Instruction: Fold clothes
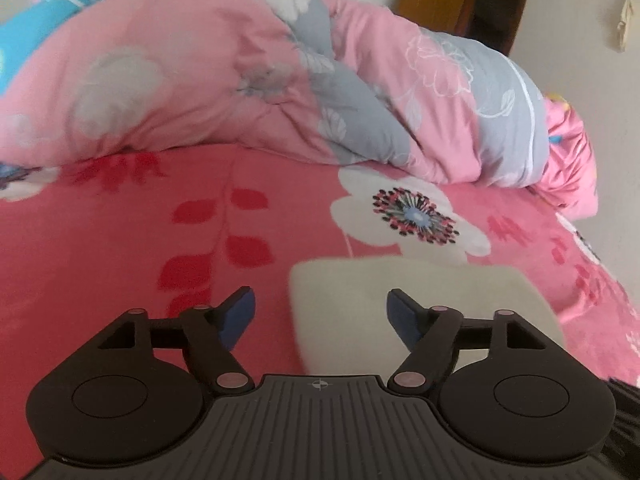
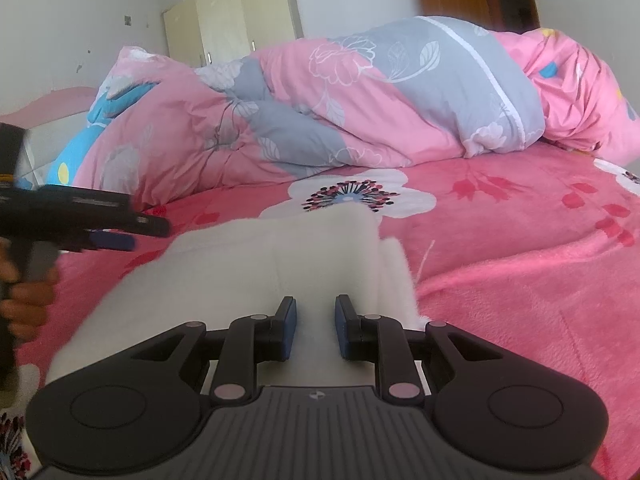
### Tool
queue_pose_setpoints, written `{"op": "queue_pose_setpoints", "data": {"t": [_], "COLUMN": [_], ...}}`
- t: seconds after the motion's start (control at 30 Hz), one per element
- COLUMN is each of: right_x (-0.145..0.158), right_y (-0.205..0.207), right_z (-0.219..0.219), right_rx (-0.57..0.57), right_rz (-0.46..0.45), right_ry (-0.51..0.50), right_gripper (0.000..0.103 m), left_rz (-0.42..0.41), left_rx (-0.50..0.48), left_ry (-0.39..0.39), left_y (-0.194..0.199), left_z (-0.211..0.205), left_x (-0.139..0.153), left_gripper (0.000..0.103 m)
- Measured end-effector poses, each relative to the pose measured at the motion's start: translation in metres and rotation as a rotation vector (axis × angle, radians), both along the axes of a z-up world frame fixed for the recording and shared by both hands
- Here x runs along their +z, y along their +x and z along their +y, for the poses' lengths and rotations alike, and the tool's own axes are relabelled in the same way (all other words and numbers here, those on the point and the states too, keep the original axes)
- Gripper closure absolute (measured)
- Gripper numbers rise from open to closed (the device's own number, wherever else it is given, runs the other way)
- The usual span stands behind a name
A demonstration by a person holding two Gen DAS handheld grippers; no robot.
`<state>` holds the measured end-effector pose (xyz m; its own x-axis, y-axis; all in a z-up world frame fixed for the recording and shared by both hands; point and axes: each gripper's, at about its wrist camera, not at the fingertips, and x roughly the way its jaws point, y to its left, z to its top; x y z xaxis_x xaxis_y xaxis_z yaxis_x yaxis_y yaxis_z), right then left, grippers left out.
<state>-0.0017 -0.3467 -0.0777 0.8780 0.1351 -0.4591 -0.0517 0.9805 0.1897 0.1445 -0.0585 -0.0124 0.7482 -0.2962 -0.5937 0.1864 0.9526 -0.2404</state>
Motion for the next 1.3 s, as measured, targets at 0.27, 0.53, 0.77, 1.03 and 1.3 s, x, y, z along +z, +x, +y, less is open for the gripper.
{"op": "queue_pose_setpoints", "data": {"t": [0.27, 0.53, 0.77, 1.03, 1.3], "right_x": [-0.002, 0.001, 0.020, 0.037, 0.015], "right_y": [-0.001, -0.001, -0.014, -0.020, -0.005], "right_z": [-0.002, -0.001, 0.008, -0.049, -0.080], "right_rx": [0.002, 0.009, 0.009, -0.043, -0.032], "right_rz": [-0.012, 0.002, 0.045, 0.122, 0.265], "right_ry": [0.010, -0.004, -0.098, 0.201, 0.416], "right_gripper": [0.081, 0.081, 0.077, 0.040, 0.024], "left_rz": [0.052, 0.098, 0.106, 0.118, 0.133], "left_rx": [-0.023, 0.028, 0.040, 0.043, 0.043], "left_ry": [0.097, 0.158, 0.170, 0.158, 0.144], "left_y": [-0.057, -0.075, -0.076, -0.075, -0.074], "left_z": [-0.019, -0.035, -0.036, -0.035, -0.033], "left_x": [0.005, -0.007, -0.006, -0.008, -0.008], "left_gripper": [0.003, 0.000, 0.000, 0.000, 0.000]}}
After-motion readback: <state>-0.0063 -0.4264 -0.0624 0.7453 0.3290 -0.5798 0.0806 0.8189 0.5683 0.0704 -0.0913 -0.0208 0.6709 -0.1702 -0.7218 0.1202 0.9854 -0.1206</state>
